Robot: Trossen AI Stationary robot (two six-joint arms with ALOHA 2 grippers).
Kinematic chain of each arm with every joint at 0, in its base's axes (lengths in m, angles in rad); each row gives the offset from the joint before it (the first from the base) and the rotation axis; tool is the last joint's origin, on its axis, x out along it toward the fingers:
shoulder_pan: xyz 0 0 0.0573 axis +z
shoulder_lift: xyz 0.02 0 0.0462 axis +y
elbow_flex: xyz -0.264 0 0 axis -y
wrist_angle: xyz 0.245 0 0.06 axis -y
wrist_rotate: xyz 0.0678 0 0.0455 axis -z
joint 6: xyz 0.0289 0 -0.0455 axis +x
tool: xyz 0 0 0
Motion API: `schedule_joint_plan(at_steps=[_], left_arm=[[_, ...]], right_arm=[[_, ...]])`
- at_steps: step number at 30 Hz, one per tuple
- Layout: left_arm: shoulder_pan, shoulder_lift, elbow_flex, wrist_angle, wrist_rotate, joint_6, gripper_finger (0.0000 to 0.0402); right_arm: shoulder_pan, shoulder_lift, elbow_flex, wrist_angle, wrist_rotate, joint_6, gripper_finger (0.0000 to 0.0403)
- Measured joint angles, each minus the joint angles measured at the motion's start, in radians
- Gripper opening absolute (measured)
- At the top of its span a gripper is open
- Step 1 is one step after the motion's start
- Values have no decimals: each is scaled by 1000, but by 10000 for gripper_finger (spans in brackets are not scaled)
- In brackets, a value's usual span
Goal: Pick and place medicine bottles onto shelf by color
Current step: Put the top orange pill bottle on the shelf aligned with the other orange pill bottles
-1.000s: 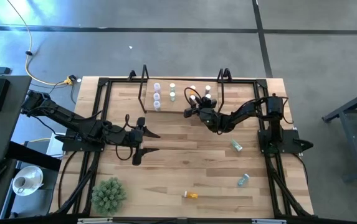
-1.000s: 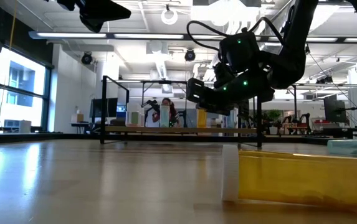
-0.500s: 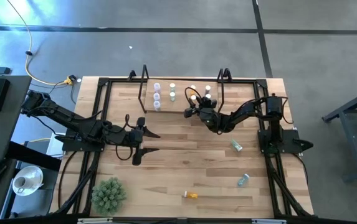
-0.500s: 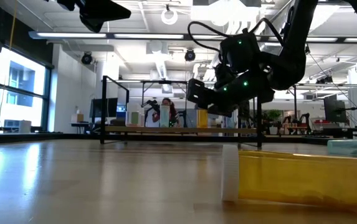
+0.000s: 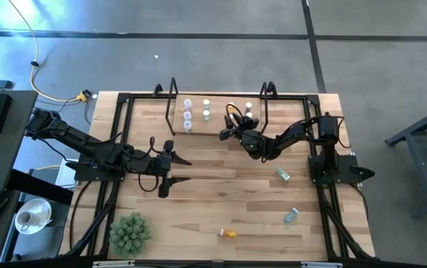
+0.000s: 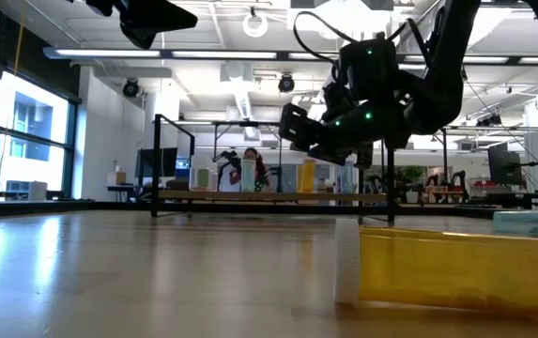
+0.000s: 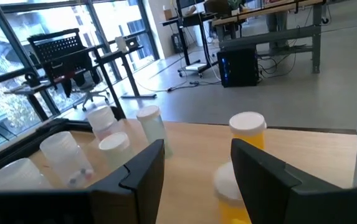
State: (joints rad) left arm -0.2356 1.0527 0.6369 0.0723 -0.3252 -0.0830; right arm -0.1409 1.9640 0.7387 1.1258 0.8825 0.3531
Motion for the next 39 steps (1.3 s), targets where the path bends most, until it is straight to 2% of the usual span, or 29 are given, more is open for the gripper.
schedule_joint_plan(at_steps=[11,19,22,27,32,35,39], left_arm=[[0,0,0,0,0,0,232],[0,0,0,-6,0,0,232],[-1,0,0,-9,0,0,232],[0,0,0,-9,0,-1,232],[0,0,0,-8,0,-1,232],[-1,0,0,-8,0,-2,232],[-1,0,0,-7,0,-3,232]], right_arm=[[22,-35,1,9,1,-74,174],[95,-167,1,-11,46,-308,174],[112,-247,1,-73,42,-397,174],[105,-417,1,-295,13,-417,174],[67,-564,8,-522,-97,-414,174],[47,-617,81,-753,-132,-414,174],[12,-630,258,-1118,-213,-414,174]])
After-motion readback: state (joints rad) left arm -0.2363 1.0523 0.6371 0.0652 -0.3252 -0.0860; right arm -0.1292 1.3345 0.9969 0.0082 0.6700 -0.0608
